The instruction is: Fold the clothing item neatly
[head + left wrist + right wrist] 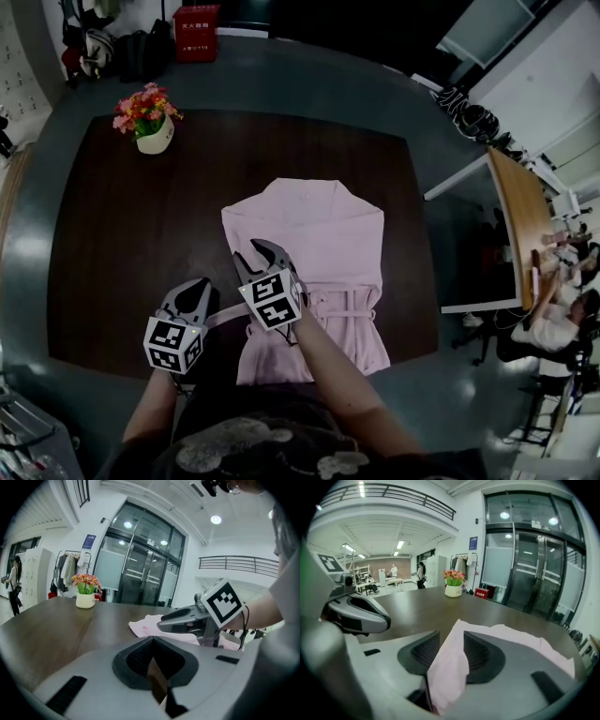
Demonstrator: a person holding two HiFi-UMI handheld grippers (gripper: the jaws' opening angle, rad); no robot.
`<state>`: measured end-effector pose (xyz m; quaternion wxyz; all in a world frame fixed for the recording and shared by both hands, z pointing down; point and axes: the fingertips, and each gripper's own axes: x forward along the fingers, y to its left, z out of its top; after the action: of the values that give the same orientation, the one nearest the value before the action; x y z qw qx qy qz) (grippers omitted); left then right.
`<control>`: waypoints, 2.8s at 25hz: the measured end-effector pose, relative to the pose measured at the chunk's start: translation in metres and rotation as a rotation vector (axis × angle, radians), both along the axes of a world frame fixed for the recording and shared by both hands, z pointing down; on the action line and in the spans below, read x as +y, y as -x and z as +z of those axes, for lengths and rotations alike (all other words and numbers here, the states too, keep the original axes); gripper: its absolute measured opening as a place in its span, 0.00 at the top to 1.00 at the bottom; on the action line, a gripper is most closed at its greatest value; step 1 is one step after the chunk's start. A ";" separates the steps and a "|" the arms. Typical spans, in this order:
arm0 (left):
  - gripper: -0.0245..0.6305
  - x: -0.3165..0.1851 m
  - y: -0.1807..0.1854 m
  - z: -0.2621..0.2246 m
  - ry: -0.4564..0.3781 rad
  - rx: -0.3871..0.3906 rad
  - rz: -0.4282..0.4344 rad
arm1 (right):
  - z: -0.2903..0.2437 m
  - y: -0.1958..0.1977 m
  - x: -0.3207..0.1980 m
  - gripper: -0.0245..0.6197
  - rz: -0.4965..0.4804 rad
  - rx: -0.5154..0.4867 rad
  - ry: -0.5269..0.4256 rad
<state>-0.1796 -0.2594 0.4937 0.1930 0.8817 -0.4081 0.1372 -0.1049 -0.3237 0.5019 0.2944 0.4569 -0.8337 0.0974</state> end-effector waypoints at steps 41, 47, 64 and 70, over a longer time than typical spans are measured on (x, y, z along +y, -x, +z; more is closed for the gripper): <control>0.93 0.322 -0.049 0.135 -0.176 -0.361 -0.141 | 0.162 -0.386 0.426 0.74 0.375 -0.220 -0.032; 0.64 0.313 -0.027 0.266 -0.115 -0.355 -0.083 | 0.285 -0.372 0.406 0.50 0.240 -0.116 0.039; 0.92 0.289 -0.070 0.343 -0.058 -0.218 0.101 | 0.323 -0.325 0.406 0.79 0.306 -0.144 -0.020; 0.93 0.346 -0.070 0.306 0.008 -0.164 0.160 | 0.303 -0.323 0.452 0.94 0.369 -0.135 0.066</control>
<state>-0.1095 0.0865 0.8001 0.1508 0.8964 -0.3504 0.2256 0.2178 0.1284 0.8053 0.2298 0.5844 -0.7501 0.2074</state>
